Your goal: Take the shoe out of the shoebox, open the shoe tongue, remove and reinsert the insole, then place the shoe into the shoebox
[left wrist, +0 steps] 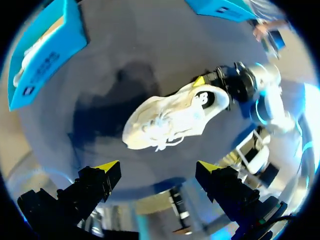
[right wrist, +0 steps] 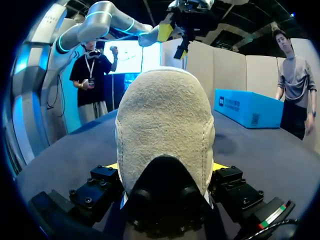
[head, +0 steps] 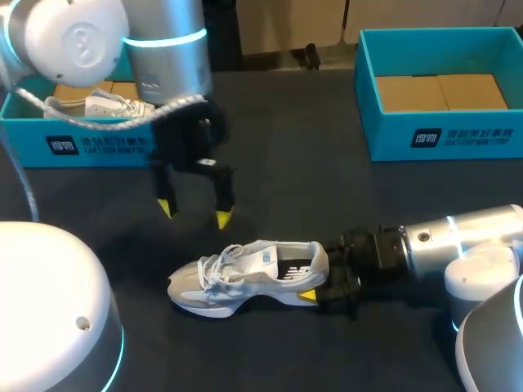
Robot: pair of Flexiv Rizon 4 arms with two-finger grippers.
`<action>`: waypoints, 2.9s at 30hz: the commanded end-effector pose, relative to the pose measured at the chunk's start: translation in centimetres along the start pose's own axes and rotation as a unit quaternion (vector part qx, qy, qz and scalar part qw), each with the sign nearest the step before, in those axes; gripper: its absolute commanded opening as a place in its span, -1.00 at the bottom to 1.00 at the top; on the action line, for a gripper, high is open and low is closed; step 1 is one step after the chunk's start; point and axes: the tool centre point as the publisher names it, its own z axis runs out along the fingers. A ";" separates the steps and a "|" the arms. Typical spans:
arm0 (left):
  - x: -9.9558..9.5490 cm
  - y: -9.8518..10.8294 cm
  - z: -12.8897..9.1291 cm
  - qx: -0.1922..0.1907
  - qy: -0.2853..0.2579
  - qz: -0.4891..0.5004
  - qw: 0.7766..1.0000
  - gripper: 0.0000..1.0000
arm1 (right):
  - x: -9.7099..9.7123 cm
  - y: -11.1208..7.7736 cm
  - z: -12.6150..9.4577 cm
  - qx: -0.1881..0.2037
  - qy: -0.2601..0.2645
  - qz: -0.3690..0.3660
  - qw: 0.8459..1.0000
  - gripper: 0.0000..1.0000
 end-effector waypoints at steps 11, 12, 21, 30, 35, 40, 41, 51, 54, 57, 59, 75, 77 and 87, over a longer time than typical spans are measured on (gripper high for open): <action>5.8 -2.7 3.8 0.051 -0.069 -0.157 0.984 1.00 | 0.1 0.1 0.0 0.001 -0.001 -0.001 1.000 -1.00; 6.0 -2.9 4.3 0.058 -0.078 -0.165 0.982 1.00 | 0.1 0.1 0.0 0.001 -0.001 -0.001 1.000 -1.00; 7.1 -4.5 7.3 0.049 -0.121 -0.208 0.969 1.00 | 0.1 0.1 0.0 0.001 -0.001 -0.001 1.000 -1.00; 7.7 -5.9 8.6 0.042 -0.131 -0.233 0.963 1.00 | 0.1 0.1 0.0 0.001 -0.001 -0.001 1.000 -1.00; 7.7 -6.3 9.9 0.034 -0.165 -0.245 0.955 1.00 | 0.1 0.1 0.0 0.001 -0.001 -0.001 1.000 -1.00; 7.6 -6.4 11.0 0.022 -0.190 -0.255 0.948 1.00 | 0.1 0.1 0.0 0.001 -0.001 -0.001 1.000 -1.00; 7.6 -6.4 11.1 0.021 -0.196 -0.258 0.946 1.00 | 0.1 0.1 0.0 0.001 -0.001 -0.001 1.000 -1.00; 6.8 -5.6 11.5 0.021 -0.225 -0.263 0.938 0.36 | 0.1 0.1 0.0 0.001 -0.001 -0.001 1.000 -1.00; 6.4 -5.4 11.2 0.029 -0.226 -0.267 0.936 -0.01 | 0.1 0.1 0.0 0.001 -0.001 -0.001 1.000 -1.00; 6.0 -5.2 10.9 0.030 -0.218 -0.269 0.938 -0.18 | 0.1 0.1 0.0 0.001 -0.001 -0.001 1.000 -1.00; 5.8 -5.1 10.7 0.030 -0.212 -0.269 0.939 -0.35 | 0.1 0.1 0.0 0.001 -0.001 -0.001 1.000 -1.00; 3.1 -2.9 7.4 0.065 -0.042 -0.226 0.971 -1.00 | 0.1 0.1 0.0 0.001 -0.001 -0.001 1.000 -1.00; 2.4 -2.8 7.2 0.069 -0.011 -0.221 0.973 -1.00 | 0.1 0.1 0.0 0.001 -0.001 -0.001 1.000 -1.00; -0.6 -1.8 7.5 0.074 0.105 -0.166 0.978 -1.00 | 0.1 0.1 0.0 0.001 -0.001 -0.001 1.000 -1.00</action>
